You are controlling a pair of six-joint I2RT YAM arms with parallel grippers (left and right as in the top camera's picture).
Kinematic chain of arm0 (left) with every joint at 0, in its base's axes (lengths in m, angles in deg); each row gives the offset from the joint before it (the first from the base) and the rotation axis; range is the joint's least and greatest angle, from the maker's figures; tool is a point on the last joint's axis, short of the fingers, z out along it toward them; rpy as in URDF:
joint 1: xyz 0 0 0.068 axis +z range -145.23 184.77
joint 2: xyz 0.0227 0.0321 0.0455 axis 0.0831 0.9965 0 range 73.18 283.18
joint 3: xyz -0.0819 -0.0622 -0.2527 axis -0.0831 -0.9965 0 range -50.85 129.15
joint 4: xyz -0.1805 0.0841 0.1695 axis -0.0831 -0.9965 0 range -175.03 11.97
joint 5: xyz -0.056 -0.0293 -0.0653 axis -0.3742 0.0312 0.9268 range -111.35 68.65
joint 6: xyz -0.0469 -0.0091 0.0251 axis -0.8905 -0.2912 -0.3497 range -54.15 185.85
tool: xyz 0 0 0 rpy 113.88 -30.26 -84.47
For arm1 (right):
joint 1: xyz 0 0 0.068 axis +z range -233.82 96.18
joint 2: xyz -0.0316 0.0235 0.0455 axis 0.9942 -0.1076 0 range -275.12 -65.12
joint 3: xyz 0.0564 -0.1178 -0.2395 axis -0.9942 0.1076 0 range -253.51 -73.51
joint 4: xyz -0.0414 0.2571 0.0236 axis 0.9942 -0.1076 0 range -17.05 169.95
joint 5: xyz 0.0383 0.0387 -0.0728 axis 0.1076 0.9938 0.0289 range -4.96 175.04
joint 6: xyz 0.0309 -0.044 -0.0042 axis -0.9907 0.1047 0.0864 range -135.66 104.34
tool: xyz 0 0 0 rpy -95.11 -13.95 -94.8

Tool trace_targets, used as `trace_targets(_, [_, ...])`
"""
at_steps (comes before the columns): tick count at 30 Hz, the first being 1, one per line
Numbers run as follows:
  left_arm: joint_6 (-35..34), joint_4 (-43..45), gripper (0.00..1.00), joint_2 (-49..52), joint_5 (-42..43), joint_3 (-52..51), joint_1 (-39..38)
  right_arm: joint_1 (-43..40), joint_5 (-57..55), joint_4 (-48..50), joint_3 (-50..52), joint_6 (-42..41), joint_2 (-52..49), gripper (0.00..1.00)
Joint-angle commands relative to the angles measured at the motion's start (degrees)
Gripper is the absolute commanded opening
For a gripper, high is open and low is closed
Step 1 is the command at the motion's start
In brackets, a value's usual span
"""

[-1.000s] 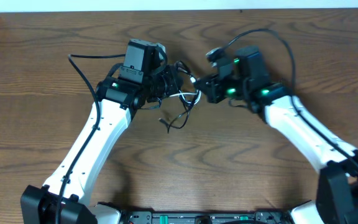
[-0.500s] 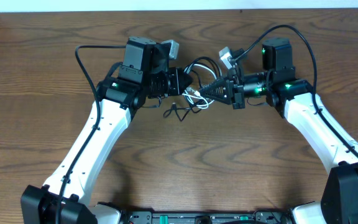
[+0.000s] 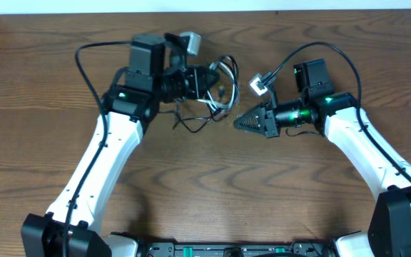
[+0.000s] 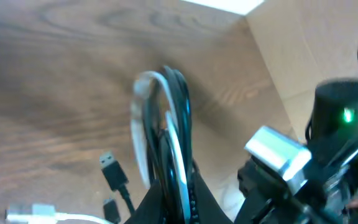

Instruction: Untangle cables

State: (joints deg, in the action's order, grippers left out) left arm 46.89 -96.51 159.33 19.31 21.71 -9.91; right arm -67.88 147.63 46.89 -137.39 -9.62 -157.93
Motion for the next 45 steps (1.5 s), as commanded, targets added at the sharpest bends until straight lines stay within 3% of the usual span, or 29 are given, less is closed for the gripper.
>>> trace_targets(1, [-3.3,1.3,0.08,-0.3,1.6,0.5,1.6,0.8,-17.0,-0.3,0.4,-6.7,0.9,0.09])
trace_targets(4, [-5.2,1.5,0.07,-0.3,2.5,0.5,1.9,0.7,-25.7,0.8,0.4,-14.2,0.9,0.23])
trace_targets(10, [-7.1,1.4,0.08,-0.3,2.8,0.5,1.9,0.5,-18.0,10.4,0.0,-16.2,3.3,0.4])
trace_targets(14, [-8.9,1.4,0.08,-0.3,2.8,0.5,1.9,0.6,-20.5,16.2,0.0,-25.4,5.4,0.49])
trace_targets(18, [-9.9,1.4,0.08,-0.3,2.8,0.5,1.7,2.3,-27.0,17.5,0.0,-35.4,5.0,0.5])
trace_targets(26, [-9.9,0.6,0.07,-0.3,2.9,0.5,1.6,7.9,-40.9,18.0,0.0,-41.6,3.1,0.55])
trace_targets(32, [-9.8,-1.7,0.07,-0.3,2.8,0.5,0.5,8.3,-49.7,17.8,0.0,-45.2,-0.4,0.52])
trace_targets(37, [-9.8,-2.0,0.08,-0.3,3.3,0.5,0.5,6.8,-58.7,12.8,0.0,-45.2,-3.9,0.5])
trace_targets(39, [-9.2,-2.2,0.07,-0.3,3.9,0.5,0.5,5.4,-61.4,9.6,0.0,-44.1,-5.1,0.45])
trace_targets(45, [-8.5,-3.1,0.07,-0.3,3.8,0.5,0.5,-0.2,-57.2,6.4,0.0,-35.7,-6.3,0.42])
